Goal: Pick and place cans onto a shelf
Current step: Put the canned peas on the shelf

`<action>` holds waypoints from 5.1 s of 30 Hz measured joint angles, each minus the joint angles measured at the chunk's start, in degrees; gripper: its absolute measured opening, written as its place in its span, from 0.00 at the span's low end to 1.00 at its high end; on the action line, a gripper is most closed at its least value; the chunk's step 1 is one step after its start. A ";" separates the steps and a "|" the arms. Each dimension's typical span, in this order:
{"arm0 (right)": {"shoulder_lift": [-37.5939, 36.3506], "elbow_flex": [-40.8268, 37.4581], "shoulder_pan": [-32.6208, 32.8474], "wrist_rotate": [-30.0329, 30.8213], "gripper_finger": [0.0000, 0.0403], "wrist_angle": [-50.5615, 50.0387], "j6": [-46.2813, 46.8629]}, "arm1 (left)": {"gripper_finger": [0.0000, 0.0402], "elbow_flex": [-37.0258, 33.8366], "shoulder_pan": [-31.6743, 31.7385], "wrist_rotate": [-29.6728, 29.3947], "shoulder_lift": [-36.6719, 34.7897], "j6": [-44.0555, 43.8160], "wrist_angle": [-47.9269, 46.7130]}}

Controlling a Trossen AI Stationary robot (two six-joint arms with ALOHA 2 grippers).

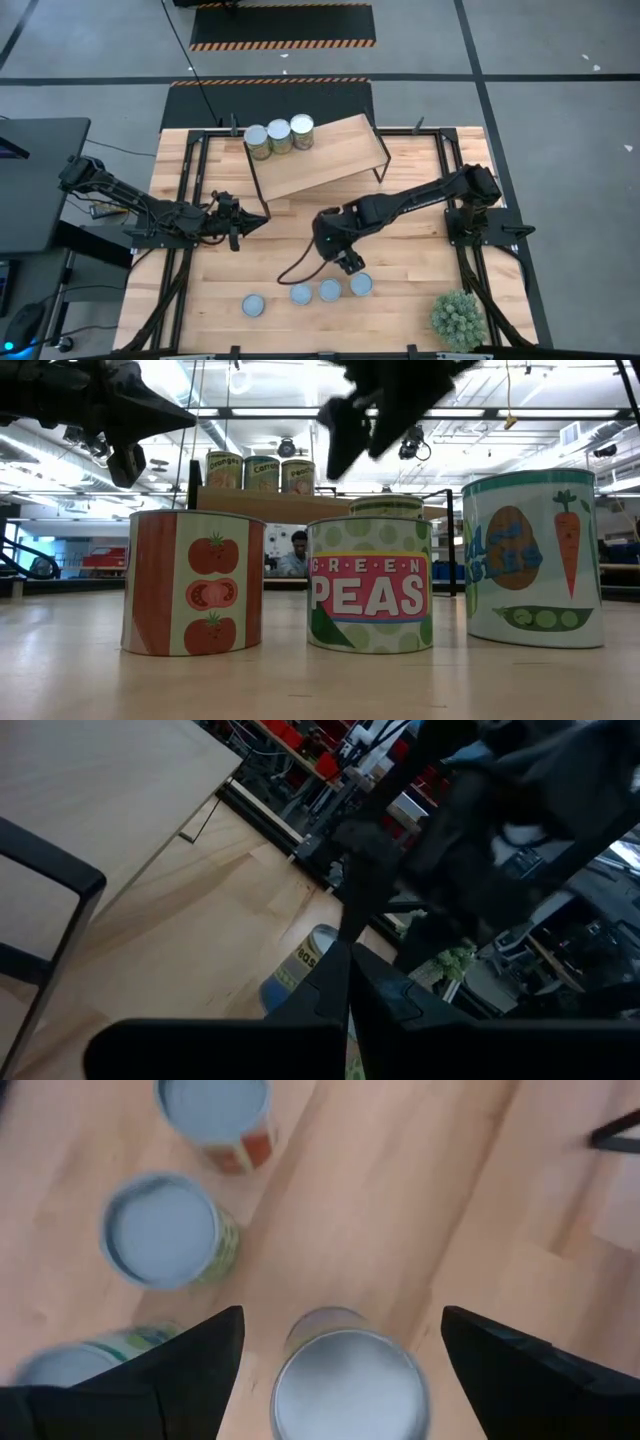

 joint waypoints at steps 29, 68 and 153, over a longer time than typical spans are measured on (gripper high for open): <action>0.00 -11.13 -3.06 2.29 0.86 3.74 -7.65 | 0.04 0.00 -0.01 1.62 -0.02 -0.44 -0.40; -0.21 28.61 -20.50 1.80 0.78 -29.64 -6.22 | 0.04 0.00 0.01 1.62 -0.02 0.04 -0.38; -0.90 29.31 -51.41 2.03 0.93 -16.83 -7.08 | 0.04 0.00 0.01 -1.66 -0.02 -3.02 -0.33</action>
